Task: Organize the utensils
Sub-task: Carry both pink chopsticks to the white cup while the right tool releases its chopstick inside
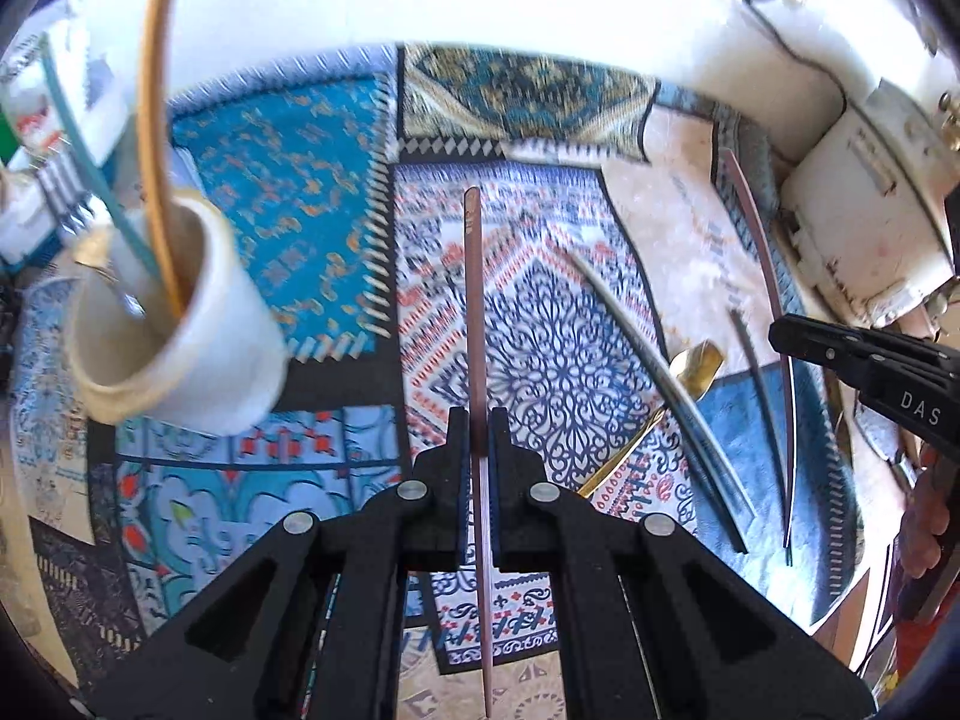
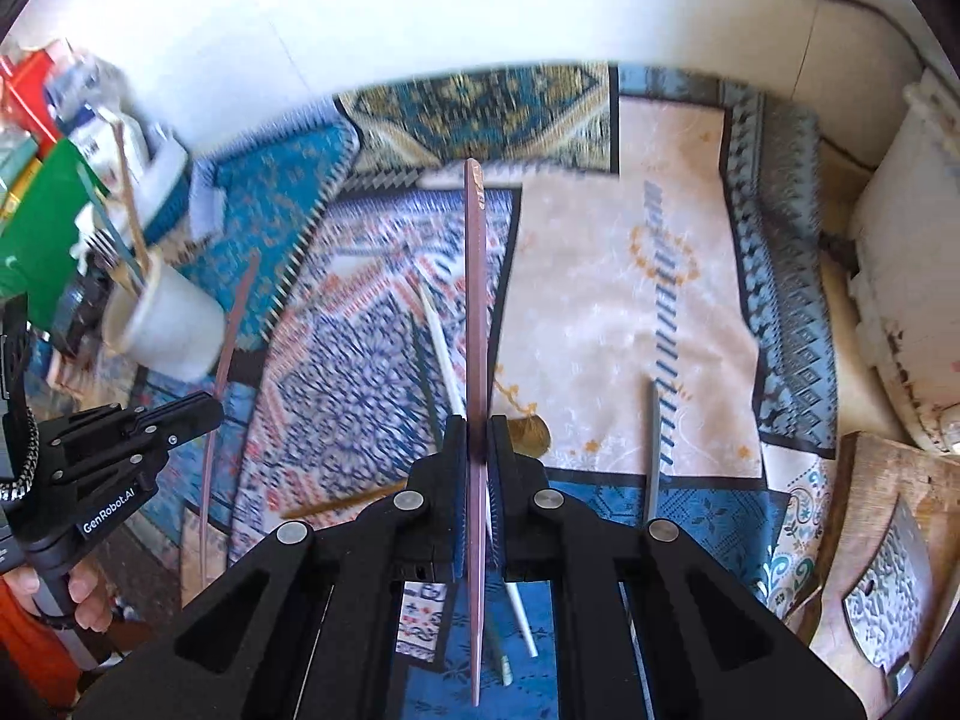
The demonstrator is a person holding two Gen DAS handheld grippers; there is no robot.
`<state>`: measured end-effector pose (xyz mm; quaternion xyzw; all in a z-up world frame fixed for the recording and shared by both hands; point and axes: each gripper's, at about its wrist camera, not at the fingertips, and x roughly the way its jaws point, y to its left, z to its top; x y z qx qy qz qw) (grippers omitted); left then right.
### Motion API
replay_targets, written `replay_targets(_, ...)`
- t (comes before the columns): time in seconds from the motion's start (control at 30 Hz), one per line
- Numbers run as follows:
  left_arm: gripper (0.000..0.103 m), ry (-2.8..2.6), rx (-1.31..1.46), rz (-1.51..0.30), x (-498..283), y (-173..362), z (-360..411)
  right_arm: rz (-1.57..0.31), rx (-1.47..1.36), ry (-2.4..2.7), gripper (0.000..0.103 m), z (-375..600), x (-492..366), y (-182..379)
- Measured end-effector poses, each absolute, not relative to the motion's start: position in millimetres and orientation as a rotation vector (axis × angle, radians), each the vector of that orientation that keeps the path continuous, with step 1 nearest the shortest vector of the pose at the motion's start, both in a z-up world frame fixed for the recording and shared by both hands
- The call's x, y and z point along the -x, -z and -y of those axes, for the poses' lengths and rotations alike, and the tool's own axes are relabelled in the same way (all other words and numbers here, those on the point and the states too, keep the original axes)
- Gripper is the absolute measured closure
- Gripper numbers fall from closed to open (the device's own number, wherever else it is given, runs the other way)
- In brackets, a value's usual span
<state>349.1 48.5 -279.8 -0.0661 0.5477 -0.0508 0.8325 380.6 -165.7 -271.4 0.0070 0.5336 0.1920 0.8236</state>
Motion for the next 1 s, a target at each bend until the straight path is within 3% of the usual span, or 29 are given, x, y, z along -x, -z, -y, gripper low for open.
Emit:
replay_targets(0.57, 0.100, 0.052, 0.205, -0.909, -334.0, 176.2, -124.4, -0.914, -0.042, -0.478, 0.097, 91.2, -378.7, 192.6)
replay_targets(1.0, 0.100, -0.037, 0.284, -0.763, -357.3, 135.0, -194.4, -0.828, -0.062, -0.561, 0.097, 19.5, -385.1, 161.4)
